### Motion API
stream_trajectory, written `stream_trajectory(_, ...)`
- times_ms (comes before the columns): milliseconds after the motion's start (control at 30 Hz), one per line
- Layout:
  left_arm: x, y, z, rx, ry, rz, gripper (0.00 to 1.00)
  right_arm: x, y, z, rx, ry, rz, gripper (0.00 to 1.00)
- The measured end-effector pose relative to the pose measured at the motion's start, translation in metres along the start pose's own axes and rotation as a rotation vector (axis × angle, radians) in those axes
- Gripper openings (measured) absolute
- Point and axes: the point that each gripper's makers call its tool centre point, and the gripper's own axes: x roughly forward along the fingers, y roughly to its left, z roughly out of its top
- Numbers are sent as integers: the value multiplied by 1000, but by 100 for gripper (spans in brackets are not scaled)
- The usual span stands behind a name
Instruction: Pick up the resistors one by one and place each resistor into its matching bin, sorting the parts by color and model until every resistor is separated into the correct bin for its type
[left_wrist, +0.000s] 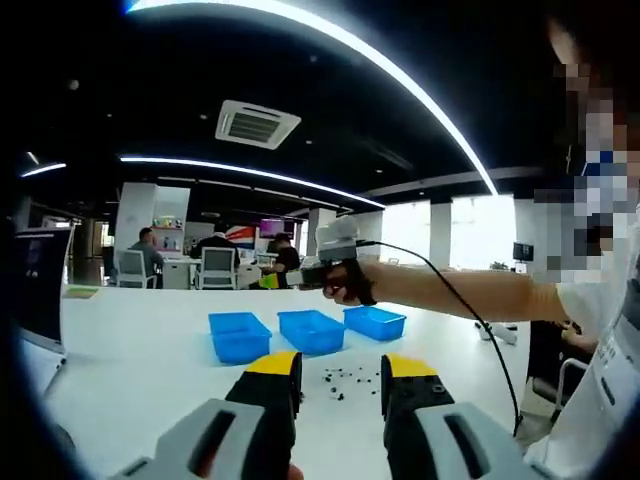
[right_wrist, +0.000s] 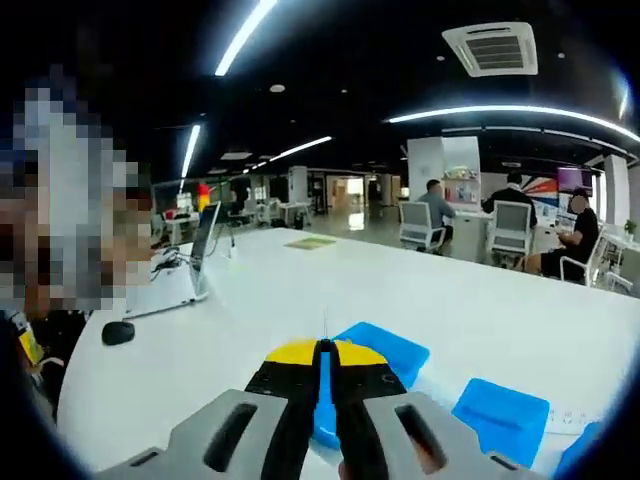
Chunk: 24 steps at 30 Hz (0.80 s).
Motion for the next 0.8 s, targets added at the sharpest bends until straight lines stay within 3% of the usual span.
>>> stream_trajectory(100, 0, 0, 0, 0, 0, -1, 34, 3, -2, -6, -24, 15, -41, 11)
stream_trajectory(200, 0, -1, 0, -2, -1, -3, 34, 10, -7, -2, -7, -5, -40, 62)
stream_trajectory(233, 0, -2, 0, -1, -1, -4, 34, 8, -7, -1, -1, -16, -43, 65)
stream_trajectory(333, 0, -1, 0, -2, -3, -2, 34, -1, -15, 4, -31, -26, -84, 53)
stream_trajectory(400, 1, -2, 0, -2, -2, -2, 34, -8, -12, 7, -1, -51, -70, 55)
stream_trajectory(667, 3, -6, -1, 0, 2, -12, 34, -52, -10, 11, -37, -93, -65, 51)
stream_trajectory(800, 4, -8, -1, 3, 3, -12, 34, -87, -13, 5, -30, -119, -67, 51)
